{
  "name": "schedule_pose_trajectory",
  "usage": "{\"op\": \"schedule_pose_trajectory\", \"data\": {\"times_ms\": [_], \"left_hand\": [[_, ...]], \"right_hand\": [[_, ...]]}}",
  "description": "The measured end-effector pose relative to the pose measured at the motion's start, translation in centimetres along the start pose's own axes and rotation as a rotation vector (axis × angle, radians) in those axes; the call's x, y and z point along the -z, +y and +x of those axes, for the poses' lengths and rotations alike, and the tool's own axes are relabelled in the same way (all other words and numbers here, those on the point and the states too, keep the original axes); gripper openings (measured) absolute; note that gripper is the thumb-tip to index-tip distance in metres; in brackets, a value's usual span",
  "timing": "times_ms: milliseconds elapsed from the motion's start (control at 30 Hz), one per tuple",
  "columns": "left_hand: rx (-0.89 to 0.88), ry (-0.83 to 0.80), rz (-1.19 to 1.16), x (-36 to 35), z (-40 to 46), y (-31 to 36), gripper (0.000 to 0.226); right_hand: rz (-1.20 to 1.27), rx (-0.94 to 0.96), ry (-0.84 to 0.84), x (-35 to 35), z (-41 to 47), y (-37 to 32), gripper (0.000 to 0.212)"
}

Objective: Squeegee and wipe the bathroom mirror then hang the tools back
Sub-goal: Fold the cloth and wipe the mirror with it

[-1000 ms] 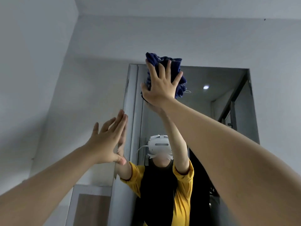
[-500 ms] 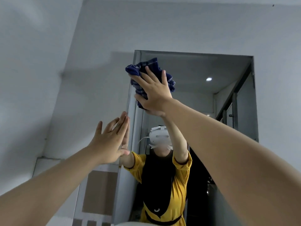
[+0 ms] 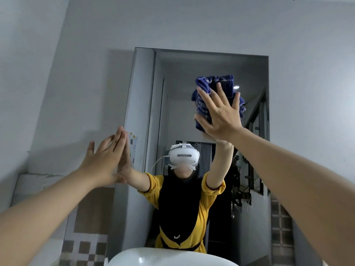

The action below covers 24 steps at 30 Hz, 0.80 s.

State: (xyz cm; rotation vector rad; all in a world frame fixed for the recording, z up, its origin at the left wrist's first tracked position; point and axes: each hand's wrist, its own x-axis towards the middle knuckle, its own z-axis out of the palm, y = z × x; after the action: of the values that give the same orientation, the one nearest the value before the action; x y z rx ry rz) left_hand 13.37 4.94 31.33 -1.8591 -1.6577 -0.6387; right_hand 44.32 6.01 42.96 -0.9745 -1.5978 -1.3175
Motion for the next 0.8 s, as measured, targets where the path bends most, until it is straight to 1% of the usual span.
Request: {"op": "schedule_pose_trajectory", "data": {"times_ms": [133, 267, 400, 467, 533, 733, 800], "left_hand": [[0.009, 0.0, -0.019, 0.2, -0.2, 0.2, 0.142], [0.013, -0.015, -0.018, 0.3, -0.2, 0.3, 0.141], [0.004, -0.014, -0.022, 0.3, -0.2, 0.1, 0.141], [-0.004, -0.013, -0.029, 0.3, -0.2, 0.0, 0.14], [-0.013, -0.011, -0.035, 0.3, -0.2, -0.1, 0.139], [-0.065, 0.004, -0.053, -0.5, 0.2, -0.9, 0.138], [-0.098, 0.02, -0.078, -1.1, 0.5, -1.6, 0.137]], "right_hand": [[0.013, -0.061, 0.019, 0.2, -1.2, 1.7, 0.079], [0.018, -0.098, 0.028, 0.2, -1.5, 1.8, 0.083], [0.027, -0.14, 0.046, -0.1, -1.4, 1.4, 0.083], [0.028, -0.208, 0.07, -0.3, -1.2, 0.8, 0.082], [0.045, -0.333, 0.107, -0.7, -0.8, -0.4, 0.081], [0.138, -0.893, 0.247, -2.2, 2.2, -5.8, 0.078], [0.175, -1.009, 0.264, -2.7, 3.3, -7.9, 0.076]]}}
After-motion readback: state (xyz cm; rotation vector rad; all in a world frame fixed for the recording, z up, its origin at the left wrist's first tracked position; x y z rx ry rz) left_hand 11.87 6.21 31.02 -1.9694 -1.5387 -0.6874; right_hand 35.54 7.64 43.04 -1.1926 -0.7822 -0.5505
